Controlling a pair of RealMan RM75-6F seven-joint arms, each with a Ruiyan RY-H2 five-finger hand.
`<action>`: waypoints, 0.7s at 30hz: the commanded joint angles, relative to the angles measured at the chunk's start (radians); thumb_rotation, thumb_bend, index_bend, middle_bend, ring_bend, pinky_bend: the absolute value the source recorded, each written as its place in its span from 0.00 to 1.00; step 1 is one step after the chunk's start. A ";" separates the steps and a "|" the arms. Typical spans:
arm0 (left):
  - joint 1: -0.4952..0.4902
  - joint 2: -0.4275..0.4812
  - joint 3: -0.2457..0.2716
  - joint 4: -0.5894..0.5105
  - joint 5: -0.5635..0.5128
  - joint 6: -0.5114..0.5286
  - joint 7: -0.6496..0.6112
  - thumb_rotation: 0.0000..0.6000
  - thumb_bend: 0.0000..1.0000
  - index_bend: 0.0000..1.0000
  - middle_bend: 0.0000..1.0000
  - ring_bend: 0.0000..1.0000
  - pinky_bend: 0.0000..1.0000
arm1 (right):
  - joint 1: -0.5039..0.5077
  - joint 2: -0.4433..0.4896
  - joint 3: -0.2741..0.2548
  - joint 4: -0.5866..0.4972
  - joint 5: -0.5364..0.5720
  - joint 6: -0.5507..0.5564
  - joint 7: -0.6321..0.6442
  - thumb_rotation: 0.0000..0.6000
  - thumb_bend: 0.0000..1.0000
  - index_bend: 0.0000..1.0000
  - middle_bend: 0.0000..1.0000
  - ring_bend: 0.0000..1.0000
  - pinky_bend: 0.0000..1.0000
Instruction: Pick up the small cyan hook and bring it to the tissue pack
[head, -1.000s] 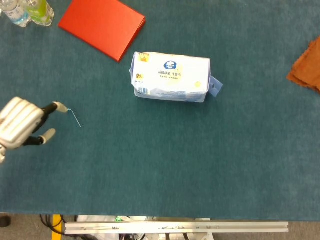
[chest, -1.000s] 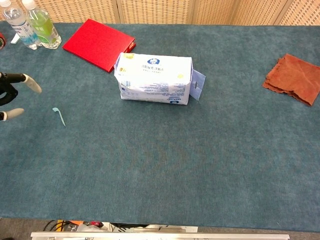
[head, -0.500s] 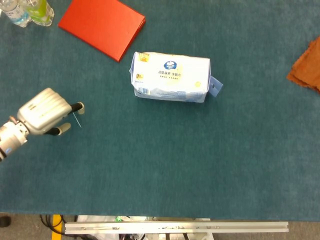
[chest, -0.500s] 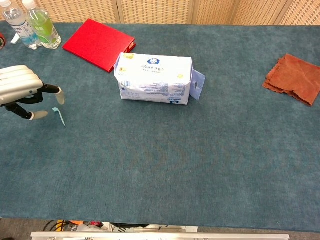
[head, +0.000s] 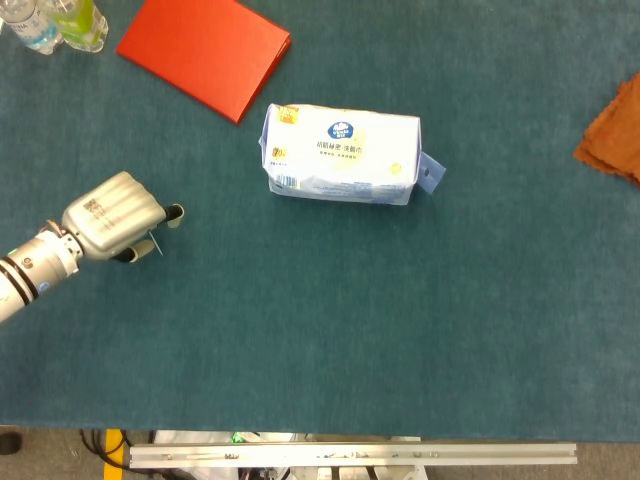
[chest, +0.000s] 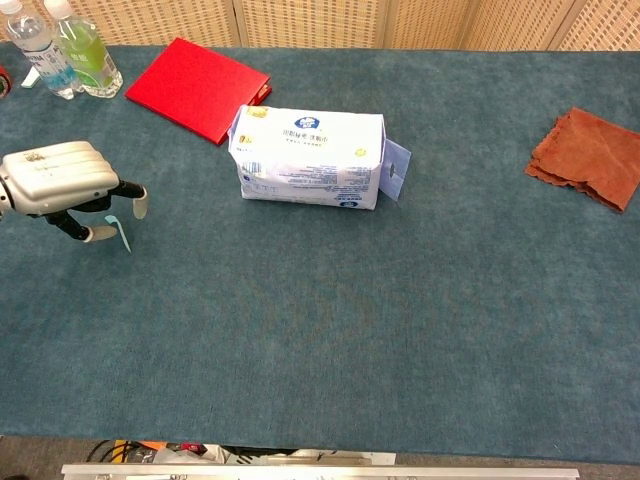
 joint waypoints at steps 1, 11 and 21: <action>-0.005 -0.007 0.007 0.009 -0.008 -0.007 0.012 1.00 0.32 0.40 0.99 1.00 0.99 | -0.001 -0.001 -0.001 0.002 0.001 0.000 0.001 1.00 0.44 0.21 0.33 0.26 0.32; -0.007 -0.019 0.039 0.016 -0.034 -0.018 0.035 1.00 0.32 0.44 0.99 1.00 0.99 | -0.005 -0.002 -0.002 0.004 0.003 0.001 0.002 1.00 0.44 0.20 0.33 0.26 0.32; -0.010 -0.046 0.056 0.045 -0.054 -0.015 0.022 1.00 0.32 0.45 0.99 1.00 0.99 | -0.008 0.003 -0.002 -0.003 0.005 0.004 -0.005 1.00 0.44 0.20 0.33 0.26 0.32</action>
